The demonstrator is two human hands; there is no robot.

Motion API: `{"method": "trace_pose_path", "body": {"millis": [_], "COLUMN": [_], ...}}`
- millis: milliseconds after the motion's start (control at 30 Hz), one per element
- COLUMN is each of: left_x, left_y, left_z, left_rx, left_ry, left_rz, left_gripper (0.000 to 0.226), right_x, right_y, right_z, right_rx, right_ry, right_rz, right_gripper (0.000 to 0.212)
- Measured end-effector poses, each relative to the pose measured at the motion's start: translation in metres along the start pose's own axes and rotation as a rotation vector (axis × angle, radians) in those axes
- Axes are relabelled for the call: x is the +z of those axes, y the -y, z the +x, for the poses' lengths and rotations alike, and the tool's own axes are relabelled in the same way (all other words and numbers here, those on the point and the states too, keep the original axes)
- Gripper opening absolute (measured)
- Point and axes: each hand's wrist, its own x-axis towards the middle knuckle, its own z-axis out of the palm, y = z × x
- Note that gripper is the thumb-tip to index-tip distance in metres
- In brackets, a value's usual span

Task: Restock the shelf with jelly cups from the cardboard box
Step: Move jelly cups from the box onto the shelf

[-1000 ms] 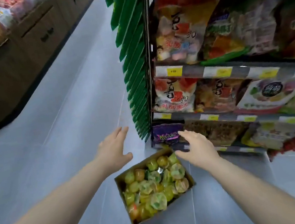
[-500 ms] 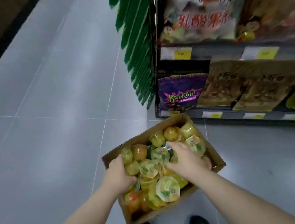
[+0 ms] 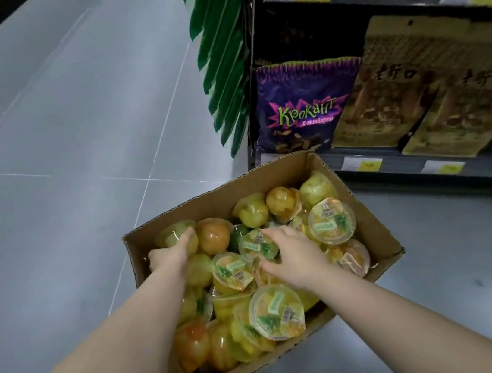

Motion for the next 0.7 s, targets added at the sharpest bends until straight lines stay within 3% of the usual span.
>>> {"method": "trace_pose_path", "body": {"millis": [167,333,533,633,700], "left_x": [0.002,0.021,0.022,0.011,0.004], "left_y": [0.024,0.015,0.033,0.030,0.024], "left_z": [0.003,0.007,-0.008,-0.013,-0.017], "left_rx": [-0.045,-0.014,0.021,0.094,0.101], "left_ry": [-0.013,-0.072,-0.161,-0.125,-0.017], "left_rz": [-0.083,-0.115,-0.109,-0.026,-0.076], "left_gripper": [0.101,0.095,0.094,0.089,0.088], "right_x": [-0.002,-0.001,0.005,0.013,0.018], "right_y": [0.002,0.000,-0.005,0.000,0.006], "right_z": [-0.015,-0.020,-0.030,-0.026,-0.024], "right_rx": [-0.001,0.057,0.015,-0.026,-0.063], "right_ry": [0.036,0.195,0.420,0.491,0.506], "right_rz": [-0.022,-0.156,-0.231,-0.352,-0.475], "right_gripper": [0.063,0.056,0.095,0.106,0.111]}}
